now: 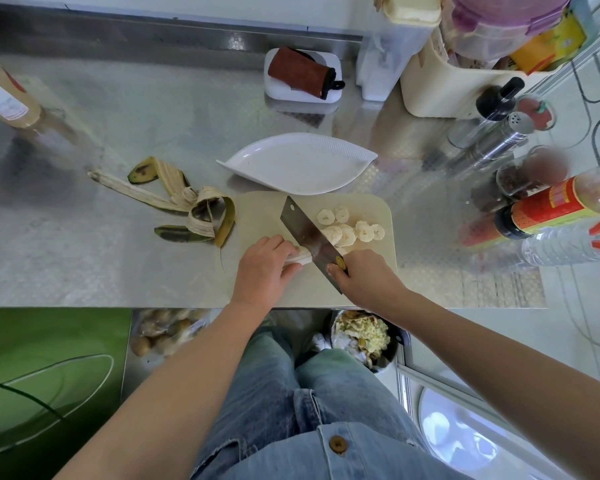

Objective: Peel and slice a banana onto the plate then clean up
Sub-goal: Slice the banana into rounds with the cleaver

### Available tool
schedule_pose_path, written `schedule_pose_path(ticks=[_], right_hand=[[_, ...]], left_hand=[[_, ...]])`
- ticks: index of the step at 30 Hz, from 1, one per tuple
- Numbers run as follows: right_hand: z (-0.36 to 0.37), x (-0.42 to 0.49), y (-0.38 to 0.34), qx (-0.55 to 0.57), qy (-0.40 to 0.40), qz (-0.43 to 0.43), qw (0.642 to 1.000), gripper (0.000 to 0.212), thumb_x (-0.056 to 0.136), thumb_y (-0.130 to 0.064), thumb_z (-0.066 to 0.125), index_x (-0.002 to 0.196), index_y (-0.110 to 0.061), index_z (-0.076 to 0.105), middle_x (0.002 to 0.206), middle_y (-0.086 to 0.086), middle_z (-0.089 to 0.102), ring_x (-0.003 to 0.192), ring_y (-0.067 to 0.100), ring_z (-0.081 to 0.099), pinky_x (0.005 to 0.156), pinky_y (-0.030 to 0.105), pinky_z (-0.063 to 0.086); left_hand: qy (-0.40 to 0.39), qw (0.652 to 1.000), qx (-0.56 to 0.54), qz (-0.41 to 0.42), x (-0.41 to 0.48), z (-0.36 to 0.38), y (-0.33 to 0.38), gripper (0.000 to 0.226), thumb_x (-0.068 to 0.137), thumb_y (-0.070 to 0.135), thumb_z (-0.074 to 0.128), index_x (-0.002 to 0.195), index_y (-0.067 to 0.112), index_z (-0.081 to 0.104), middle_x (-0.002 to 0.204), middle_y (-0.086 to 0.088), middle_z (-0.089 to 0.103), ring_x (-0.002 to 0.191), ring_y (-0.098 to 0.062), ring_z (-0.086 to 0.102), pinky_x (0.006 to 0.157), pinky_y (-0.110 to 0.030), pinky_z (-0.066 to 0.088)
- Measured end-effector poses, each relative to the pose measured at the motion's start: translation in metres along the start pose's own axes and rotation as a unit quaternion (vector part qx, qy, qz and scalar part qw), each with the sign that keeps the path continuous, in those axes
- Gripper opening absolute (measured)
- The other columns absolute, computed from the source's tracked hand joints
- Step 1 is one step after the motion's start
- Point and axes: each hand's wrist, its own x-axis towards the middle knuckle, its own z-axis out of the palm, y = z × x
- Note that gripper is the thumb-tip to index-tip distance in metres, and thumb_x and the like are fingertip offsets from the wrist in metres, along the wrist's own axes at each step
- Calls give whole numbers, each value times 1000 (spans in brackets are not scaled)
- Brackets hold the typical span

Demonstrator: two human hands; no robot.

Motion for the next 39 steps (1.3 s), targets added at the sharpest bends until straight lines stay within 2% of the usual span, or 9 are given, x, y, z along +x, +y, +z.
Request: schedule_pose_path(ticks=[8, 14, 17, 19, 24, 29, 39], right_hand=[[19, 4, -2, 13, 8, 5, 1000, 49, 100, -33, 43, 55, -18, 28, 54, 1, 33, 48, 13, 31, 45, 28, 20], [13, 9, 5, 11, 23, 4, 1000, 50, 100, -33, 43, 54, -18, 30, 53, 1, 36, 47, 14, 33, 45, 28, 20], [6, 10, 13, 27, 41, 11, 999, 50, 100, -32, 43, 53, -19, 32, 52, 1, 37, 49, 17, 38, 47, 29, 26], [2, 10, 18, 41, 48, 6, 998, 49, 99, -32, 45, 53, -15, 35, 52, 3, 39, 52, 22, 42, 50, 32, 31], [-11, 7, 22, 54, 56, -16, 997, 49, 97, -34, 47, 61, -3, 53, 54, 10, 49, 50, 23, 44, 50, 31, 31], [-19, 1, 20, 5, 28, -15, 999, 48, 98, -35, 46, 55, -15, 40, 51, 2, 43, 47, 15, 39, 45, 28, 26], [-25, -5, 13, -6, 10, -12, 1000, 48, 98, -34, 46, 55, -15, 38, 52, 3, 43, 48, 16, 40, 46, 27, 26]], left_hand=[[-1, 1000, 5, -1, 0, 0, 0, 27, 69, 20, 82, 89, 12, 66, 85, -3, 63, 74, -21, 56, 60, -29, 44], [-11, 1000, 13, 3, -2, -1, -2, 33, 69, 20, 81, 97, 15, 66, 91, -3, 64, 79, -22, 57, 66, -30, 45], [-15, 1000, 17, 2, -3, -2, -2, 35, 69, 15, 82, 100, 15, 66, 92, -3, 66, 78, -22, 59, 66, -28, 43], [-13, 1000, 14, -1, 0, -3, 0, 34, 69, 15, 81, 100, 14, 66, 92, -4, 66, 78, -21, 59, 66, -26, 41], [-19, 1000, 13, 7, 12, -1, 9, 33, 72, 18, 80, 101, 14, 64, 93, -5, 65, 80, -22, 60, 66, -25, 39], [-21, 999, 26, 16, 9, 1, 6, 35, 72, 25, 80, 102, 15, 65, 95, -4, 65, 80, -21, 59, 66, -30, 48], [-10, 999, 26, 18, 6, 0, 3, 29, 72, 21, 80, 96, 14, 66, 93, -5, 65, 79, -21, 59, 65, -27, 46]])
